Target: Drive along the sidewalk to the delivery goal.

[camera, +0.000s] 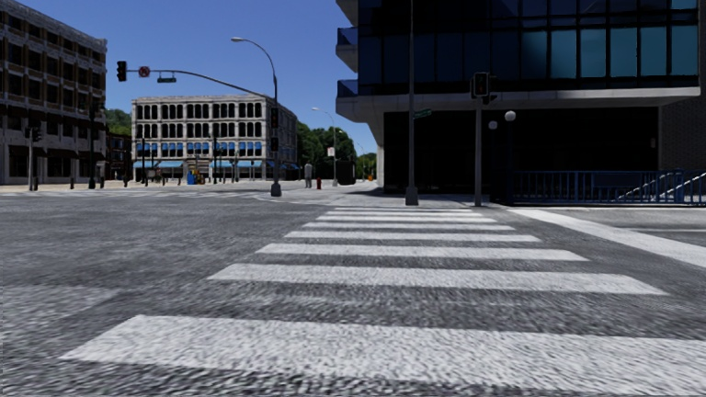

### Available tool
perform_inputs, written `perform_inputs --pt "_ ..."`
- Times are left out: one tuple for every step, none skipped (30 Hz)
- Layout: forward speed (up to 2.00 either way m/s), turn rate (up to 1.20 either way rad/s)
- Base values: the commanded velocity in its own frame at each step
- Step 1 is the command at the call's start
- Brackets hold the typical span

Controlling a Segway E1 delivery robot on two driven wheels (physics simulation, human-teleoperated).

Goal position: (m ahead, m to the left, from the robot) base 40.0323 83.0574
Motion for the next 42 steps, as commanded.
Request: perform_inputs --pt "2.0 -0.21" --pt "2.0 -0.21" --pt "2.0 -0.21" --pt "2.0 -0.21" --pt "2.0 -0.21" --pt "2.0 -0.21" --pt "2.0 -0.21" --pt "2.0 -0.21" --pt "2.0 -0.21" --pt "2.0 -0.21" --pt "2.0 -0.21" --pt "2.0 -0.21" --pt "2.0 -0.19" --pt "2.0 -0.19" --pt "2.0 -0.17" --pt "2.0 -0.15" --pt "2.0 -0.12" --pt "2.0 -0.07" --pt "2.0 -0.02" --pt "2.0 0.0" --pt "2.0 0.0" --pt "2.0 0.0" --pt "2.0 0.0" --pt "2.0 0.0" --pt "2.0 0.0" --pt "2.0 0.0" --pt "2.0 0.0" --pt "2.0 0.0" --pt "2.0 0.0" --pt "2.0 0.0" --pt "2.0 0.0" --pt "2.0 -0.01" --pt "2.0 -0.04" --pt "2.0 -0.05" --pt "2.0 -0.05" --pt "2.0 -0.06" --pt "2.0 -0.07" --pt "2.0 -0.09" --pt "2.0 -0.09" --pt "2.0 -0.09" --pt "2.0 -0.09" --pt "2.0 -0.2"
